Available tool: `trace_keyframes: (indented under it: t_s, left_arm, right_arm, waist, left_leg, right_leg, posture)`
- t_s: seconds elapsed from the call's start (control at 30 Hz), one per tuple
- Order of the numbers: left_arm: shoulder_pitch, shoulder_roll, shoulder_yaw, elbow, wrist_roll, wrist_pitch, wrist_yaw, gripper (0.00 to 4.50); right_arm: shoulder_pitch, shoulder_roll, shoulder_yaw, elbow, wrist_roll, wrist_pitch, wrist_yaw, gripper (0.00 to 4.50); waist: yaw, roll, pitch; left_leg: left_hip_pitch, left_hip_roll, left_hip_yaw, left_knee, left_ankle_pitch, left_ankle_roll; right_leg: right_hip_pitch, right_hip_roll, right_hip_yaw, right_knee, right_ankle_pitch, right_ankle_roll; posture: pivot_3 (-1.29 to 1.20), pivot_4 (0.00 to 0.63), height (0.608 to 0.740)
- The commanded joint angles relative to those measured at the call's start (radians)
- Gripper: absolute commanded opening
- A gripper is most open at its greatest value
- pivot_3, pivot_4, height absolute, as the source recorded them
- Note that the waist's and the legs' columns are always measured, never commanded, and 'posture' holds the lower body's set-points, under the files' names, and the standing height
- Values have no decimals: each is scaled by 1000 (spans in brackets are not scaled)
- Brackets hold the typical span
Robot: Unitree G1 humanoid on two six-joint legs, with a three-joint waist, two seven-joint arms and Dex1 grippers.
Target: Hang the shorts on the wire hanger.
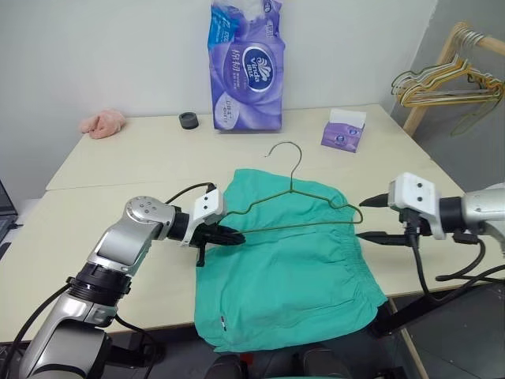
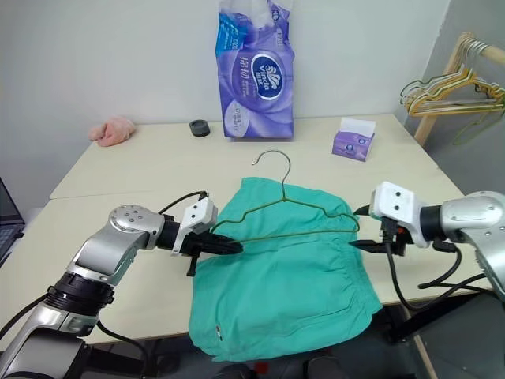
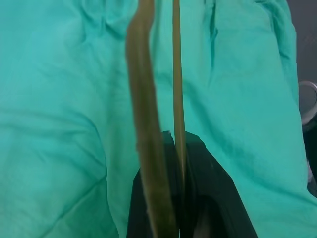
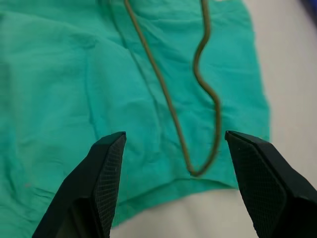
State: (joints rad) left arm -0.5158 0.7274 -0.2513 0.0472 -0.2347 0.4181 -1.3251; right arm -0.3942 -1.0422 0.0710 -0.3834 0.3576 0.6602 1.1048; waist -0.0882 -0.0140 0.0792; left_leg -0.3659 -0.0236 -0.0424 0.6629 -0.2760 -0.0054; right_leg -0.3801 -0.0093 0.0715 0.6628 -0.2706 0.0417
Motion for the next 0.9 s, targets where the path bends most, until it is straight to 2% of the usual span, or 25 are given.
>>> trace_keyframes:
  t_s: [0.03, 0.27, 0.47, 0.53, 0.67, 0.9]
  left_arm:
    - [-6, 8, -4, -62, 3, -31, -13, 0]
    - [1, 15, -24, -105, 31, -54, -11, 0]
    - [27, 31, -24, -109, 62, -80, -2, 0]
    - [29, 19, -24, -114, 59, -72, 6, 0]
    - [23, 10, -30, -115, 57, -70, 9, 0]
    - [4, 4, -27, -105, 53, -70, 5, 0]
  right_arm:
    - [-66, 15, 43, 30, -21, 49, -14, 3406]
    - [-122, 2, 118, 86, -53, 43, 55, 3406]
    - [-83, -90, 5, 36, 48, 106, 135, 3406]
    - [-51, -94, 5, 9, 71, 135, 135, 3406]
    - [-15, -69, 50, -7, 58, 142, 111, 3406]
    - [-52, 12, 133, 40, 1, 136, 54, 3406]
  waist:
    - [0, 0, 0]
    - [3, 0, 0]
    - [4, 0, 0]
    - [5, 0, 0]
    - [4, -1, 0]
    - [3, 0, 0]
  left_leg:
    - [0, 0, 0, 0, 0, 0]
    - [-1, 0, 0, 0, 0, 0]
    - [-1, -1, 0, 0, 0, 0]
    - [-1, 0, -1, 0, 0, 0]
    - [-1, 0, -2, 0, 0, 0]
    - [-1, 0, -1, 0, 0, 0]
  right_leg:
    - [0, 0, 0, 0, 0, 0]
    - [0, -1, -1, -1, 0, 0]
    - [-1, -1, -1, -1, 0, 0]
    - [-1, -1, -1, -1, 0, 0]
    - [0, -1, -2, -1, 0, 0]
    - [0, -1, -2, -1, 0, 1]
  posture:
    - [-118, 48, 740]
    - [-101, 48, 740]
    - [-94, 50, 740]
    - [-96, 50, 740]
    - [-97, 49, 740]
    - [-96, 47, 740]
